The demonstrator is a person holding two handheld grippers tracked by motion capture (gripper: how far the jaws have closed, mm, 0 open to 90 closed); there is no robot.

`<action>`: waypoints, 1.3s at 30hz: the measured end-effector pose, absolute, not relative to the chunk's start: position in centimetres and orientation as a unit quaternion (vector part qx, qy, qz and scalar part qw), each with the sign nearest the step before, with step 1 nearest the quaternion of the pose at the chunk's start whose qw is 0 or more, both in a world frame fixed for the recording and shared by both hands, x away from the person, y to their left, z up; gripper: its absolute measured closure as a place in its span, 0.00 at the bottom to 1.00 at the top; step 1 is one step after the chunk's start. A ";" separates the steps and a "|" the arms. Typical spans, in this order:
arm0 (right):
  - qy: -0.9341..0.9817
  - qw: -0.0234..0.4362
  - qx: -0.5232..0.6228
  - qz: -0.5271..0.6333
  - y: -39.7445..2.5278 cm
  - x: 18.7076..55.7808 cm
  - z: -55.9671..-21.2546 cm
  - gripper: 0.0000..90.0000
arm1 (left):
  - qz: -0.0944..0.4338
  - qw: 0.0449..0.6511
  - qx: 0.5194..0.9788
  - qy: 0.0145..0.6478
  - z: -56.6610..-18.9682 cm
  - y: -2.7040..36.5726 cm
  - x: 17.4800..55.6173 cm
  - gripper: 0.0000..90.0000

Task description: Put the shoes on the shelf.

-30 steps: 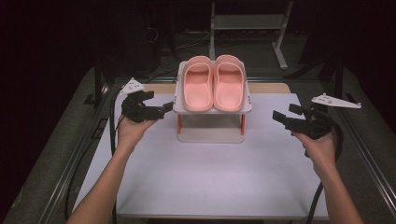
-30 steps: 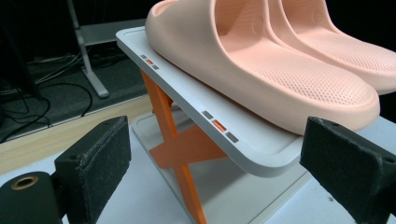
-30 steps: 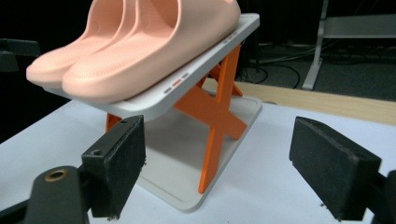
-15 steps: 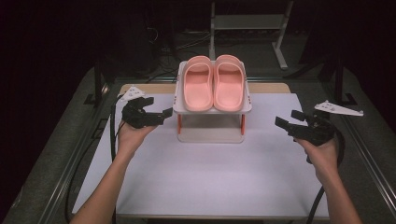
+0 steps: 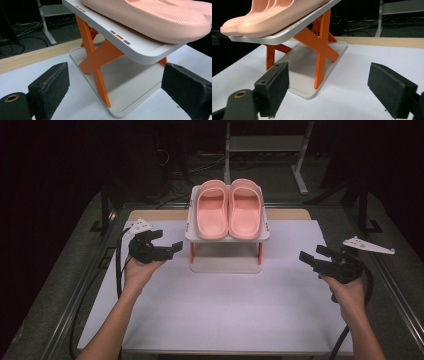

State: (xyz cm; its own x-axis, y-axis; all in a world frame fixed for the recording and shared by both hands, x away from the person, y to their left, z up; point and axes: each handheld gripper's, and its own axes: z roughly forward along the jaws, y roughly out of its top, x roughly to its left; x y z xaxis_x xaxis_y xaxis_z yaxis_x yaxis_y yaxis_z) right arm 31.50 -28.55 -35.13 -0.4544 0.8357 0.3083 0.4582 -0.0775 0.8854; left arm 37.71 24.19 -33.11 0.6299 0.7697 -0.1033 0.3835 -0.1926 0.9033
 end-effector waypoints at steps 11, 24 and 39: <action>0.650 0.169 0.502 0.544 -29.4 30.3 -36.6 0.19 | 0.188 0.506 0.747 0.389 -34.1 24.7 36.9 0.07; 0.649 0.160 0.514 0.538 -30.0 29.3 -38.5 0.19 | 0.181 0.498 0.750 0.396 -35.9 25.3 35.6 0.07; 0.646 0.154 0.520 0.537 -30.2 28.4 -39.8 0.19 | 0.188 0.505 0.739 0.405 -37.5 26.4 34.2 0.07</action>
State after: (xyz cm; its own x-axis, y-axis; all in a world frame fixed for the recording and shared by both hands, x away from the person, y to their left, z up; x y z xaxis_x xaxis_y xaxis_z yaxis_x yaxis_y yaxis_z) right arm 28.37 -30.16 -39.83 -0.4112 0.8379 0.3590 0.5063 -0.1175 0.8543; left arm 34.20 26.42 -37.51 0.6017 0.7878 -0.1320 0.4089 -0.1617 0.8981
